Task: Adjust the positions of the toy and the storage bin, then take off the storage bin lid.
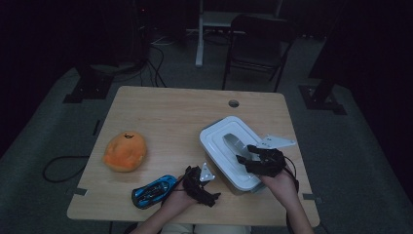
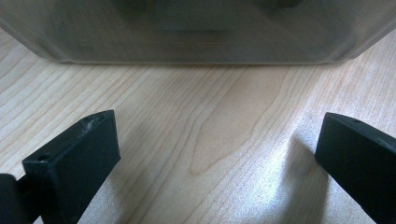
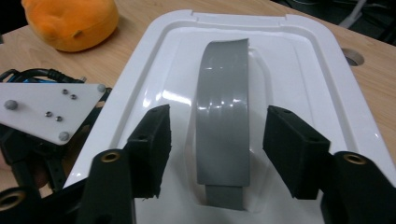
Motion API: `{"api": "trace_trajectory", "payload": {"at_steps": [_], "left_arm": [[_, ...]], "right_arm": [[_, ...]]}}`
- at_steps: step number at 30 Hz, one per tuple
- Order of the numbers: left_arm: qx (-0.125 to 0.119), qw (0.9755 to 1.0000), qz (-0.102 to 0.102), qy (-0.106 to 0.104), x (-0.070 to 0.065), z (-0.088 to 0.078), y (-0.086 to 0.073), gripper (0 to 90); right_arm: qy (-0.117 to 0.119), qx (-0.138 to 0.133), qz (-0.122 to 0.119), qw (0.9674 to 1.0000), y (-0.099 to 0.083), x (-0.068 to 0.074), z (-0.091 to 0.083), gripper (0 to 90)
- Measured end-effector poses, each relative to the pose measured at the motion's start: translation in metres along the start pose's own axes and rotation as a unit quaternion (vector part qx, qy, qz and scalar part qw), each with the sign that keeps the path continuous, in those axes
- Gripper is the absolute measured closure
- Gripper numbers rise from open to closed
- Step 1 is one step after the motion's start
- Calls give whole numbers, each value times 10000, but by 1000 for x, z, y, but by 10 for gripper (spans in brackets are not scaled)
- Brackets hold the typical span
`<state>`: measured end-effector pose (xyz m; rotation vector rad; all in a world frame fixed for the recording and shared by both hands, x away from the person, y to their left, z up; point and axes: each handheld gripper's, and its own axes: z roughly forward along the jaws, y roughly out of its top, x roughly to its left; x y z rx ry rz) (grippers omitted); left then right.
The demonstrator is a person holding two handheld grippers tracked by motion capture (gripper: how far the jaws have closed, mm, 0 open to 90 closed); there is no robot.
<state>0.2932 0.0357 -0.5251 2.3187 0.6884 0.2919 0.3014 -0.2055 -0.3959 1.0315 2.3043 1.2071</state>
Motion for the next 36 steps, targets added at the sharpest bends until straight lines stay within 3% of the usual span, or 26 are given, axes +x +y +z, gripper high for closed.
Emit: {"api": "trace_trajectory", "payload": {"at_steps": [11, 16, 18, 22, 36], "left_arm": [[3, 10000, -5, 9, 0, 0, 0, 4], [1, 10000, -21, 24, -1, 0, 0, 4], [1, 10000, -21, 24, -1, 0, 0, 4], [1, 10000, -20, 23, -1, 0, 0, 4], [3, 10000, -20, 20, -1, 0, 0, 4]], "right_arm": [[-94, 196, 100, 9997, 1, -1, 5, 519], [-107, 237, 92, 9996, 0, -1, 4, 605], [-73, 260, 59, 9996, 0, 0, 4, 654], [-134, 325, -65, 9994, 2, 3, 4, 667], [-216, -37, 5, 9998, 16, 1, -15, 671]]}}
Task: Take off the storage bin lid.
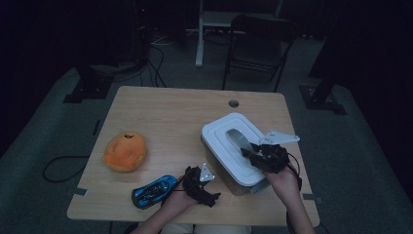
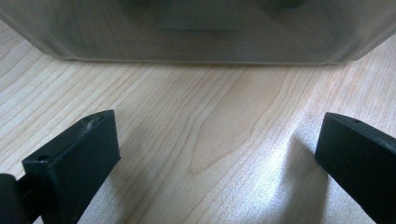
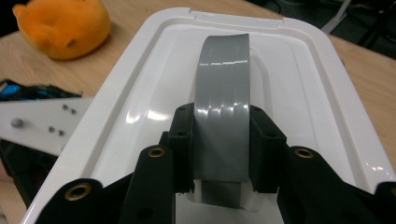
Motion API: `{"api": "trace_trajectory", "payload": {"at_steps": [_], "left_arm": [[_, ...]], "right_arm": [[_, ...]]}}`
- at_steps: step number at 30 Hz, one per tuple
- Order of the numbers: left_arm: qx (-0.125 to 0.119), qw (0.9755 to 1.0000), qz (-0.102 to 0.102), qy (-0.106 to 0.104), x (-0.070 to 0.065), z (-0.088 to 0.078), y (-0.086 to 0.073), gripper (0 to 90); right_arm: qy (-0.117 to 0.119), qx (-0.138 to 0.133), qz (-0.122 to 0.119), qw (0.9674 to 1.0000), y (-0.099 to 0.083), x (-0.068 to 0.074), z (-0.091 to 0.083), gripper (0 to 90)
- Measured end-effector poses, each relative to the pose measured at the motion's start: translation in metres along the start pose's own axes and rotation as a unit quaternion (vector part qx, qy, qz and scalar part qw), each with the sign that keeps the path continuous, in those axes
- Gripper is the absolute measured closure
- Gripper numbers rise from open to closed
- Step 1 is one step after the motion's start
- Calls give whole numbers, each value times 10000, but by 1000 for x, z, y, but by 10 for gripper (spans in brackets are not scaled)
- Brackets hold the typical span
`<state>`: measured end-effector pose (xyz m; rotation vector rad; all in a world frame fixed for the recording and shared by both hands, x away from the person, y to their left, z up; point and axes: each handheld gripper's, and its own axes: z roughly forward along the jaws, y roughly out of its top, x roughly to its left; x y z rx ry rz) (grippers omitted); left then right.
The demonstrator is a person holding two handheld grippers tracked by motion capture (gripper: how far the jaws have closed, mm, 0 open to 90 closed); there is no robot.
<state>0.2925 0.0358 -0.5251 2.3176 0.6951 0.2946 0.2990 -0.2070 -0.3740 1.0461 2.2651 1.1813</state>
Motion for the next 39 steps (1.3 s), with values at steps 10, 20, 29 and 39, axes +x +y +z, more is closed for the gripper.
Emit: {"api": "trace_trajectory", "payload": {"at_steps": [10, 20, 29, 39], "left_arm": [[3, 10000, 1, -1, 0, 0, 0, 4], [-3, 10000, -4, 6, 0, 0, 0, 4], [-10, 10000, -1, 10, 0, 0, 0, 4], [19, 10000, 25, 6, 0, 0, 0, 4]], "right_arm": [[-297, -206, 77, 9993, 13, -19, -13, 671], [-646, -279, 307, 9970, 24, -56, -11, 671], [-1005, -293, 586, 9928, 21, -96, -3, 671], [-1397, -118, 857, 9864, 7, -142, 22, 671]]}}
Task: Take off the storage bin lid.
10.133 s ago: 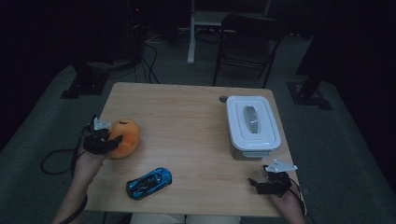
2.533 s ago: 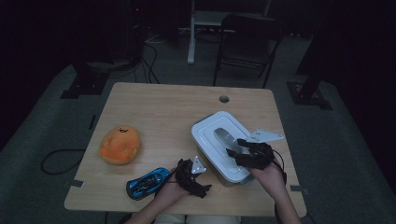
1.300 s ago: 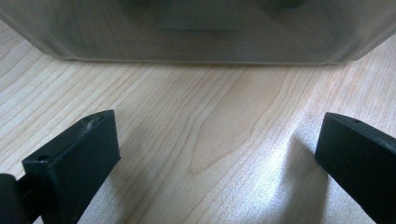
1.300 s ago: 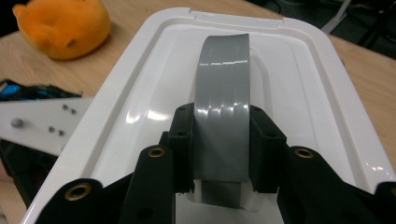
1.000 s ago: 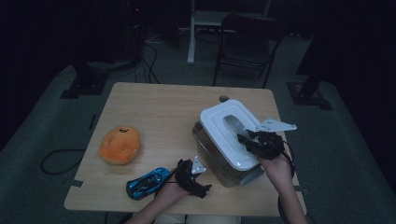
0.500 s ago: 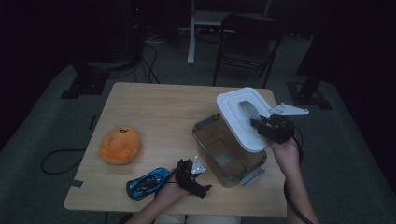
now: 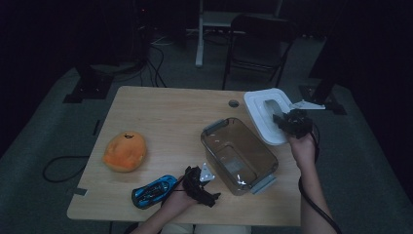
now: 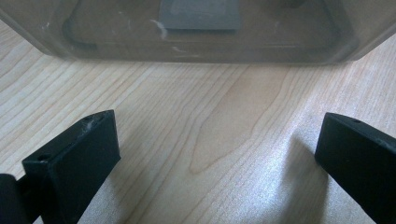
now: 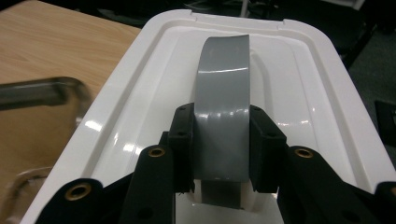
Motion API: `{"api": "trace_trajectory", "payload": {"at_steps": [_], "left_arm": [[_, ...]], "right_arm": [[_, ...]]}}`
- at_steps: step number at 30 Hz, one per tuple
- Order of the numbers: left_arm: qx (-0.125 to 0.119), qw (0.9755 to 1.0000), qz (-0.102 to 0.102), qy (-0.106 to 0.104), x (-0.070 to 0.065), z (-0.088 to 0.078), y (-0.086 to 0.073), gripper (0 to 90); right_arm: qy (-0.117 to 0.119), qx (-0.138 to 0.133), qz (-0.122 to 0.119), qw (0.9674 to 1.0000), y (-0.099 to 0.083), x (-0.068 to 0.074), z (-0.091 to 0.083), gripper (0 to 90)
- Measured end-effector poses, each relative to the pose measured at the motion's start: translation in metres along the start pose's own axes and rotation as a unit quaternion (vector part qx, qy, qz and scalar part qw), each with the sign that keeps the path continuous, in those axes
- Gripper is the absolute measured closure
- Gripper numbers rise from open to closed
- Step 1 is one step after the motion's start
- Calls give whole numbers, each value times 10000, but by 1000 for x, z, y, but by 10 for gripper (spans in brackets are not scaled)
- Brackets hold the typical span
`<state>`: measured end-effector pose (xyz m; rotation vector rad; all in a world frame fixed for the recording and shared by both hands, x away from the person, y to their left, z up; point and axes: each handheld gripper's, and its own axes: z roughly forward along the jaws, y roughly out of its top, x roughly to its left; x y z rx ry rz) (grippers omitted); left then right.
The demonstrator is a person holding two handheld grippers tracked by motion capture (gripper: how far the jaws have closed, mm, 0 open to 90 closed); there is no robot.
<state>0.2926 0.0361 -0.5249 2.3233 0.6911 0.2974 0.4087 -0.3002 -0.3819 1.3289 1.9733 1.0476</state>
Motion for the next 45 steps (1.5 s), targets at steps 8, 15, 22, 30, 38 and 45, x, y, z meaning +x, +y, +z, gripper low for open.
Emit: {"api": "trace_trajectory", "payload": {"at_steps": [8, 15, 22, 30, 38, 45], "left_arm": [[-4, 10000, -1, 1, 0, 0, 0, 4], [-6, 10000, 1, 4, 0, 0, 0, 4], [-5, 10000, 0, 1, 0, 0, 0, 4], [-28, 10000, -60, 33, 0, 0, 0, 4], [-146, 9997, -192, -79, 0, 0, 2, 4], [-178, 9994, -261, 135, 4, -3, 9, 4]], "right_arm": [[-91, 346, 295, 9989, -23, -18, 40, 671], [-61, 650, 439, 9969, -50, -19, 69, 671], [-38, 862, 398, 9955, -66, -12, 86, 670], [115, 1018, 453, 9937, -82, -9, 101, 642], [214, 929, 460, 9944, -76, -7, 91, 327], [543, 849, 466, 9938, -80, -11, 80, 195]]}}
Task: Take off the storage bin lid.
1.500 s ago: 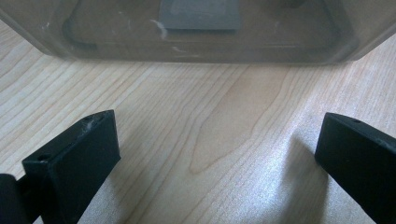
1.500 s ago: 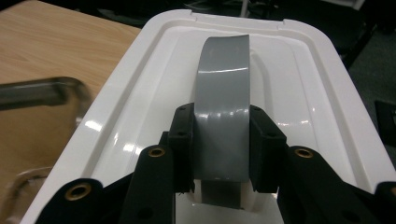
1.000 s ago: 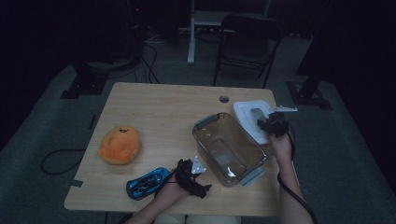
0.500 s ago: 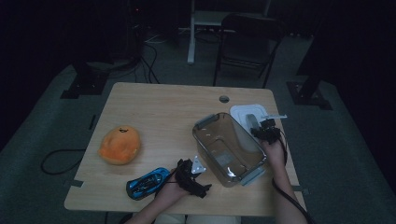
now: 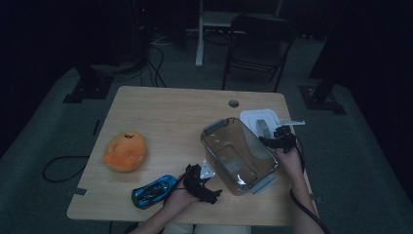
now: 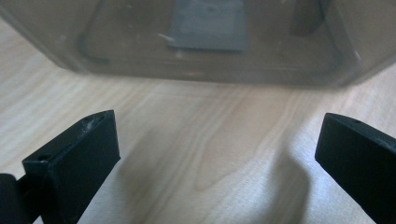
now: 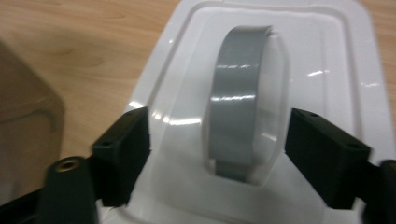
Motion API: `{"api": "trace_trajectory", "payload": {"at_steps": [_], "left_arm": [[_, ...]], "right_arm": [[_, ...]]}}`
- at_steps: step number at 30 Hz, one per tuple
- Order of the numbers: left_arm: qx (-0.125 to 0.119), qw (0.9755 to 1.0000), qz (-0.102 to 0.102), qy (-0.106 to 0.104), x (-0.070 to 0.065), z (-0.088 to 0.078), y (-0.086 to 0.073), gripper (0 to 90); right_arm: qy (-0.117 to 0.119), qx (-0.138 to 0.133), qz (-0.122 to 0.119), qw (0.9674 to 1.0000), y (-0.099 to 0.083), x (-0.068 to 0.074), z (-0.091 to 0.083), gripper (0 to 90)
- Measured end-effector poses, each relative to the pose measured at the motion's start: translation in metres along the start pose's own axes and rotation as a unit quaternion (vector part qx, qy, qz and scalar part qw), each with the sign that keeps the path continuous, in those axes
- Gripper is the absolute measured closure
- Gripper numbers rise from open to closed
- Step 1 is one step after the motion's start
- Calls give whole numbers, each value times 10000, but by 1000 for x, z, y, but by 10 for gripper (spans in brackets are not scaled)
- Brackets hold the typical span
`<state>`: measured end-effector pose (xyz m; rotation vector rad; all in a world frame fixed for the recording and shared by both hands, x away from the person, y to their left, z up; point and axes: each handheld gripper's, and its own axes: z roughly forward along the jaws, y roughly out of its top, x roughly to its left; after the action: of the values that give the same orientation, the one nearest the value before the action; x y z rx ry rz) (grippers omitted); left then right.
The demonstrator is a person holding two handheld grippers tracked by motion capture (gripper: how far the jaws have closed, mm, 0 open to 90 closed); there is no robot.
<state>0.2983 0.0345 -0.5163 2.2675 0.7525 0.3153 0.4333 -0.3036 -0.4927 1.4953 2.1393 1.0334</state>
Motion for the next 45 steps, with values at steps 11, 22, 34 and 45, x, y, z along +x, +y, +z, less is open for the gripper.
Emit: {"api": "trace_trajectory", "payload": {"at_steps": [11, 22, 34, 45], "left_arm": [[-135, 9993, -274, 223, 23, -12, 21, 4], [82, 9995, -126, 266, 34, -10, 31, 4], [360, 9982, -21, 480, 55, -21, 28, 4], [602, 9947, -174, 812, 88, -28, 20, 4]], "right_arm": [[302, -40, -440, 9986, -16, 3, -6, 116], [644, -21, -600, 9961, -26, 19, -17, 150], [937, -92, -733, 9929, -46, 46, -29, 164], [1315, -186, -853, 9875, -68, 80, -41, 164]]}}
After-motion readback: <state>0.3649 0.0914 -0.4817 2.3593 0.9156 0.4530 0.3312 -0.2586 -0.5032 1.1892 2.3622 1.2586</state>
